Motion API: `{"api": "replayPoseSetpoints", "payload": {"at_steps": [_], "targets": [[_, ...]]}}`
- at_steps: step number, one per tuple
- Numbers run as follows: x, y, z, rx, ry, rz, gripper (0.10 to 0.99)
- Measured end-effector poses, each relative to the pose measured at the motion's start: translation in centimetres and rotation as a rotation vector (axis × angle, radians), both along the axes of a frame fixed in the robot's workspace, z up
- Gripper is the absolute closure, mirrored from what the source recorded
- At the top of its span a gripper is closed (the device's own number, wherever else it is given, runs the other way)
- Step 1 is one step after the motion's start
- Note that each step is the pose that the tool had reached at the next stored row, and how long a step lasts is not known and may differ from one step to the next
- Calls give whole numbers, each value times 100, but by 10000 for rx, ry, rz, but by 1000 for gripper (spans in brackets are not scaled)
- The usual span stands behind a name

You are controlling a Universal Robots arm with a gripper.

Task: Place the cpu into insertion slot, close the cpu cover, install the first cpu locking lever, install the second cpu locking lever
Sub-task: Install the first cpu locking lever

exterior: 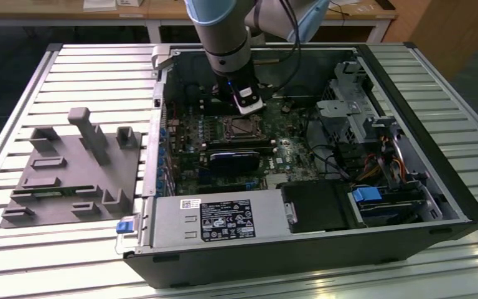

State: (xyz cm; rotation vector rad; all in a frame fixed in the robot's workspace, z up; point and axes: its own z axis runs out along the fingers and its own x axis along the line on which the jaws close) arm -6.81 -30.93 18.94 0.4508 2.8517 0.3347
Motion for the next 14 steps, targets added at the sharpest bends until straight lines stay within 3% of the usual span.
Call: {"api": "replayPoseSetpoints", "payload": {"at_steps": [5, 11, 14], "targets": [[0, -1, 45, 0, -1, 0, 980], [0, -1, 177, 0, 0, 0, 980], [0, 0, 192, 2, -2, 0, 980]]}}
